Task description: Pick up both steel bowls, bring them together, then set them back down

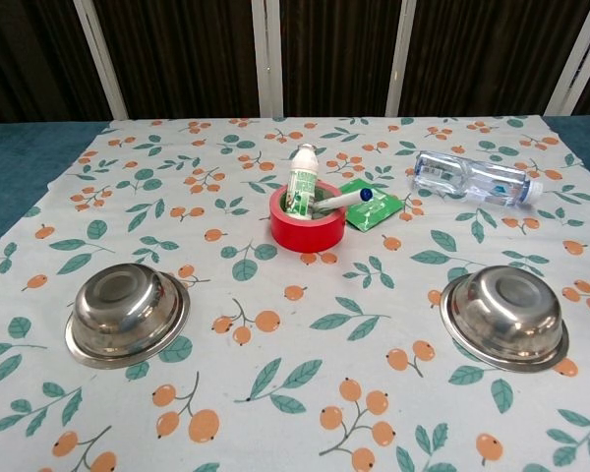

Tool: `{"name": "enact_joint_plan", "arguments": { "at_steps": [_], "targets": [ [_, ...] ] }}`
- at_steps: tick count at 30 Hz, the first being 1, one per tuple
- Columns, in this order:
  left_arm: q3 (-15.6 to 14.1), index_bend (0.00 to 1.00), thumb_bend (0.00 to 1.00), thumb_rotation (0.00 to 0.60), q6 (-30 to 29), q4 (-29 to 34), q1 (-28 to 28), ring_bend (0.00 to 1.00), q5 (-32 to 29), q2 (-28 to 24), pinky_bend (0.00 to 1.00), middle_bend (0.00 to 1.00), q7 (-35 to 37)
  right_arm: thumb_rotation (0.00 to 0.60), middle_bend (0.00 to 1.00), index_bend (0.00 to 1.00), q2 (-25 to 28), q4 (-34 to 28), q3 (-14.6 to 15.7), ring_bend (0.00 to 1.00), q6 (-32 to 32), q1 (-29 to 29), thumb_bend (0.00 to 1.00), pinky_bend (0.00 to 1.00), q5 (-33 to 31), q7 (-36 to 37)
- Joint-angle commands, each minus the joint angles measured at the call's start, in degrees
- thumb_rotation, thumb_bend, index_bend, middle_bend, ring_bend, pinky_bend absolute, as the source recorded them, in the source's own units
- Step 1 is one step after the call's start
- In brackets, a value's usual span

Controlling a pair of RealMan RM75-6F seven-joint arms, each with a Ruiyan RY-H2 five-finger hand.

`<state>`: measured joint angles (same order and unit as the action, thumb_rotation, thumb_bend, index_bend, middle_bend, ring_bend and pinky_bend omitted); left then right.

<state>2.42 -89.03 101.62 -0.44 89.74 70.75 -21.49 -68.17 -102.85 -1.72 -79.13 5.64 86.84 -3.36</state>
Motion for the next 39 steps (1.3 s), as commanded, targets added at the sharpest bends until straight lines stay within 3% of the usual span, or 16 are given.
{"name": "enact_joint_plan", "arguments": {
  "at_steps": [1, 8, 22, 30, 39],
  "targets": [
    [1.1, 0.08, 0.00, 0.600, 4.7, 2.7, 3.2, 0.00, -1.9, 1.3, 0.11, 0.00, -5.1, 0.600, 0.00, 0.17, 0.4, -3.2, -1.6, 0.07, 3.8, 2.5, 0.12, 0.02, -3.6, -4.7],
    [2.6, 0.08, 0.00, 0.600, 13.0, 6.7, 8.3, 0.00, -7.4, 4.1, 0.11, 0.00, -13.3, 0.600, 0.00, 0.17, -1.5, -5.9, -2.5, 0.07, 8.5, 5.4, 0.12, 0.02, -9.7, -13.4],
    [6.8, 0.08, 0.00, 0.600, 19.4, 13.4, 17.0, 0.00, -24.3, 11.5, 0.13, 0.00, -31.4, 0.600, 0.00, 0.17, -8.7, -6.5, -3.3, 0.07, 10.3, 10.0, 0.12, 0.02, -18.9, -32.1],
    [8.8, 0.08, 0.00, 0.600, 21.9, 11.4, 22.8, 0.00, -34.4, 15.9, 0.13, 0.00, -36.4, 0.600, 0.00, 0.17, -10.8, -7.4, -4.3, 0.07, 10.1, 12.0, 0.12, 0.02, -24.4, -37.1],
    [8.2, 0.08, 0.00, 0.600, 22.0, 7.2, 27.3, 0.00, -38.9, 20.4, 0.13, 0.00, -38.7, 0.600, 0.00, 0.17, -13.3, -7.9, -4.5, 0.07, 9.0, 13.7, 0.12, 0.02, -25.4, -39.2]
  ]
}}
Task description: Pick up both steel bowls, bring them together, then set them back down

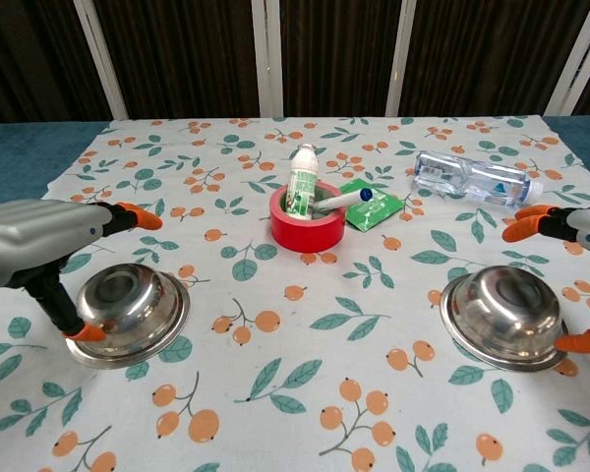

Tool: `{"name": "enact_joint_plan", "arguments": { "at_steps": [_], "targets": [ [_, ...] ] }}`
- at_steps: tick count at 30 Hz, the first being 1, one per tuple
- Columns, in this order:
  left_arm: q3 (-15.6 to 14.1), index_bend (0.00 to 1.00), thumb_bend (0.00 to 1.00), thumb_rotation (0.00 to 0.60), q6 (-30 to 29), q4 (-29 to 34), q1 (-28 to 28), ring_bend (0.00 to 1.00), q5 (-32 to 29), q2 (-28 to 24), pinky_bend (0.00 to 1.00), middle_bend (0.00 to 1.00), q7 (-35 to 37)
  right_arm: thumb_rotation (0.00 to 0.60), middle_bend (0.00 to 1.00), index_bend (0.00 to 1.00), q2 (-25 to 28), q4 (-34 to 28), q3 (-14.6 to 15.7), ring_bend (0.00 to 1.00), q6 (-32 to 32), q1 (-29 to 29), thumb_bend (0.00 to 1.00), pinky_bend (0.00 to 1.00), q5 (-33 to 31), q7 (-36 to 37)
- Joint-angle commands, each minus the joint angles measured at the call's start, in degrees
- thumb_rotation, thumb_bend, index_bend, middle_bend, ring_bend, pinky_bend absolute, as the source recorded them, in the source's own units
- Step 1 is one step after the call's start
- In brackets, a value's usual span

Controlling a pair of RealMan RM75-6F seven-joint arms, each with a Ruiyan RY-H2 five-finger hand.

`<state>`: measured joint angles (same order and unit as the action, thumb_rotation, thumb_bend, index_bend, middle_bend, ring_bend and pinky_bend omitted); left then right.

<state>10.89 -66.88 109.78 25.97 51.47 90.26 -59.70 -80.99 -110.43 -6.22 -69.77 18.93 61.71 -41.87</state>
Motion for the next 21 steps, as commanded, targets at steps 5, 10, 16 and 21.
{"name": "enact_joint_plan", "arguments": {
  "at_steps": [5, 10, 16, 21],
  "targets": [
    [-0.9, 0.08, 0.00, 0.600, -0.7, -2.5, 2.2, 0.00, -1.0, 2.5, 0.13, 0.00, -0.7, 0.600, 0.00, 0.17, -1.5, -1.2, 0.3, 0.07, -0.9, 1.2, 0.12, 0.02, -0.8, -2.4],
    [-2.1, 0.08, 0.00, 0.600, -1.6, -3.5, 3.6, 0.00, -1.5, 3.6, 0.13, 0.00, -0.4, 0.600, 0.00, 0.17, -3.5, -0.9, 0.6, 0.08, -1.7, 2.3, 0.12, 0.02, -2.7, -4.7],
    [-3.2, 0.08, 0.00, 0.600, -3.9, -4.1, 4.4, 0.00, -2.0, 3.9, 0.13, 0.00, -1.1, 0.600, 0.00, 0.18, -4.1, -1.0, 0.8, 0.10, -2.5, 3.1, 0.12, 0.02, -3.9, -5.7],
    [-3.8, 0.08, 0.00, 0.600, -4.3, -4.2, 4.8, 0.00, -2.7, 4.0, 0.13, 0.01, -0.7, 0.600, 0.00, 0.19, -4.4, -1.0, 1.0, 0.11, -2.8, 3.6, 0.12, 0.02, -4.3, -6.4]
  ]
}}
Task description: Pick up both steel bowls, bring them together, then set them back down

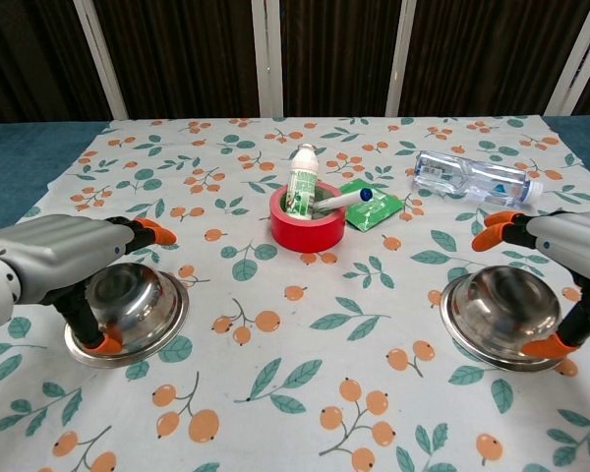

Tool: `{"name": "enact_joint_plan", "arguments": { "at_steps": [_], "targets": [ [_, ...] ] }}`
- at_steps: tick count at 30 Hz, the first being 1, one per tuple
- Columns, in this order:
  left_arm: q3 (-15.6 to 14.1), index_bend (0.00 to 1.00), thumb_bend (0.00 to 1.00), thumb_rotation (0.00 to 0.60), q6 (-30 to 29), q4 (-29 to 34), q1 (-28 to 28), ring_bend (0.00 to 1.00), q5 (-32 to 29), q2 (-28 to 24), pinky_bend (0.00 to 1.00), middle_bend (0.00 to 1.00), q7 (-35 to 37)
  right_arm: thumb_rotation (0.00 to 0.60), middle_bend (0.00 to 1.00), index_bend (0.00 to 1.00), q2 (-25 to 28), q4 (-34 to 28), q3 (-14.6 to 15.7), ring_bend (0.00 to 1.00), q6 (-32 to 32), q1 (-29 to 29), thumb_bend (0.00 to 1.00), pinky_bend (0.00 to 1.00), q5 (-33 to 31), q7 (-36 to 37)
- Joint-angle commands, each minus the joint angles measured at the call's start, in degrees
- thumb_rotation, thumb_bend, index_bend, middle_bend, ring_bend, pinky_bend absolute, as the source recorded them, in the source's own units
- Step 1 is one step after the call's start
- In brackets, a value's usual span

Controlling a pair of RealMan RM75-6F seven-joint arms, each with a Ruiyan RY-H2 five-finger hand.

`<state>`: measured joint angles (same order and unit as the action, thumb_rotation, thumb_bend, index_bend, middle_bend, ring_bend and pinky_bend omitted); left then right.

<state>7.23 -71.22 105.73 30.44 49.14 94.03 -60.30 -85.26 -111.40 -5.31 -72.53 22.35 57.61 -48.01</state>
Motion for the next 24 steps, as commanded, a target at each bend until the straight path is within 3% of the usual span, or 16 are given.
{"name": "enact_joint_plan", "arguments": {
  "at_steps": [1, 19, 24],
  "targets": [
    [-0.3, 0.08, 0.00, 0.600, -0.1, -0.5, 0.6, 0.00, -0.8, 0.4, 0.13, 0.01, -0.3, 0.600, 0.00, 0.19, -0.2, 0.0, 0.1, 0.12, 0.0, 0.4, 0.12, 0.02, -0.5, -0.3],
    [-1.4, 0.08, 0.00, 0.600, -0.3, -3.9, 2.8, 0.00, -2.6, 2.2, 0.14, 0.02, 0.9, 0.600, 0.02, 0.20, -2.2, 2.0, -0.3, 0.17, 0.0, 2.6, 0.12, 0.02, -3.8, -0.4],
    [-1.6, 0.08, 0.00, 0.600, -0.5, -4.6, 3.3, 0.08, -2.9, 2.7, 0.24, 0.07, 1.4, 0.600, 0.07, 0.21, -2.9, 2.3, -0.5, 0.22, -0.6, 3.2, 0.12, 0.04, -4.4, -0.9]
  ]
}}
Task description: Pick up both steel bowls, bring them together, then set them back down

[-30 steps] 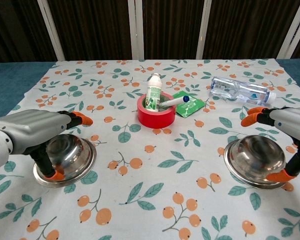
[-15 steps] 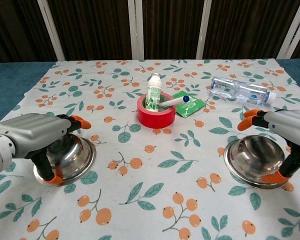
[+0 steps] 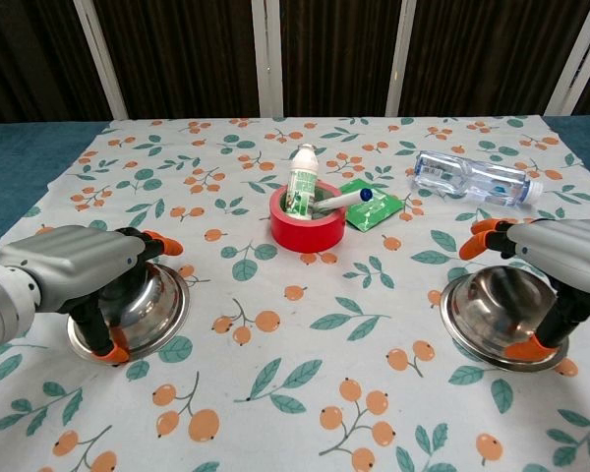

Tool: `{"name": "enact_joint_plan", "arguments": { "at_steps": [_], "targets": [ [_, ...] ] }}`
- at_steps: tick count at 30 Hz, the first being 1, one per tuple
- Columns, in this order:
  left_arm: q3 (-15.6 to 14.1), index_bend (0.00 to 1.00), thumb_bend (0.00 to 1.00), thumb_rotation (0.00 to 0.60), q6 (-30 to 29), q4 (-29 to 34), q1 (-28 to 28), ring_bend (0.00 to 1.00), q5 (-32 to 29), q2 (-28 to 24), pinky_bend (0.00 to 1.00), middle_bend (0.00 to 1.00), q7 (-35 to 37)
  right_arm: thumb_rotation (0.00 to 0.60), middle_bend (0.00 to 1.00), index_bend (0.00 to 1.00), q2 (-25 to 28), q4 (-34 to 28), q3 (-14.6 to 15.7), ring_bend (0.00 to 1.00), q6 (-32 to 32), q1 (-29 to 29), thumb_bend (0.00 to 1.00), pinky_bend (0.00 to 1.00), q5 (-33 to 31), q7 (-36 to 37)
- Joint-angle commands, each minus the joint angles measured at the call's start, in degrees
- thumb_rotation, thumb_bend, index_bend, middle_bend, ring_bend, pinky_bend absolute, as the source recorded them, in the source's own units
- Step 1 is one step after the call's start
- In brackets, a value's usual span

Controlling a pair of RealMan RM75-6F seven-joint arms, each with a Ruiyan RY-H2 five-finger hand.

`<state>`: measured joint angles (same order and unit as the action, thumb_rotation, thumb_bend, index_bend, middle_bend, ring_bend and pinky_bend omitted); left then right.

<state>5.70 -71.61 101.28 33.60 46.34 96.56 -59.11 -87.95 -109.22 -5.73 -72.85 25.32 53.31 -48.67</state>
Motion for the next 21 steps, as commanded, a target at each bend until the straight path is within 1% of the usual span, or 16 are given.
{"name": "enact_joint_plan", "arguments": {
  "at_steps": [1, 7, 12, 14, 17, 21],
  "targets": [
    [-0.1, 0.08, 0.00, 0.600, -0.1, -0.3, 0.2, 0.09, -0.1, 0.2, 0.26, 0.08, 0.3, 0.600, 0.08, 0.21, -0.3, 0.1, -0.1, 0.24, -0.4, 0.3, 0.12, 0.05, -0.2, -0.4],
    [-0.4, 0.09, 0.00, 0.600, -1.1, -1.0, 0.4, 0.17, 0.2, 0.6, 0.36, 0.13, 0.6, 0.600, 0.17, 0.26, -0.5, -0.3, -0.2, 0.31, -1.4, 0.8, 0.12, 0.09, -0.4, -1.0],
    [-0.7, 0.10, 0.00, 0.600, -1.7, -0.8, 0.5, 0.18, 0.8, 0.5, 0.37, 0.17, 1.1, 0.600, 0.22, 0.33, -1.1, 0.1, -0.2, 0.39, -2.2, 1.0, 0.12, 0.16, -0.3, -0.8],
    [-0.9, 0.11, 0.00, 0.600, -2.0, -0.8, 0.5, 0.19, 0.9, 0.4, 0.37, 0.19, 1.1, 0.600, 0.25, 0.38, -1.1, 0.3, -0.2, 0.41, -2.4, 1.0, 0.13, 0.20, -0.5, -0.8],
    [-0.9, 0.13, 0.00, 0.600, -2.3, -0.7, 0.6, 0.20, 0.9, 0.3, 0.37, 0.22, 1.1, 0.600, 0.29, 0.43, -1.2, 0.6, -0.2, 0.43, -2.6, 1.2, 0.17, 0.22, -0.2, -0.7],
    [-0.2, 0.13, 0.00, 0.600, -3.4, 0.5, 0.5, 0.20, 2.1, -0.8, 0.37, 0.22, 2.5, 0.600, 0.30, 0.44, -1.1, 0.4, 0.2, 0.43, -2.9, 1.2, 0.18, 0.22, 0.2, -0.2]
  ]
}}
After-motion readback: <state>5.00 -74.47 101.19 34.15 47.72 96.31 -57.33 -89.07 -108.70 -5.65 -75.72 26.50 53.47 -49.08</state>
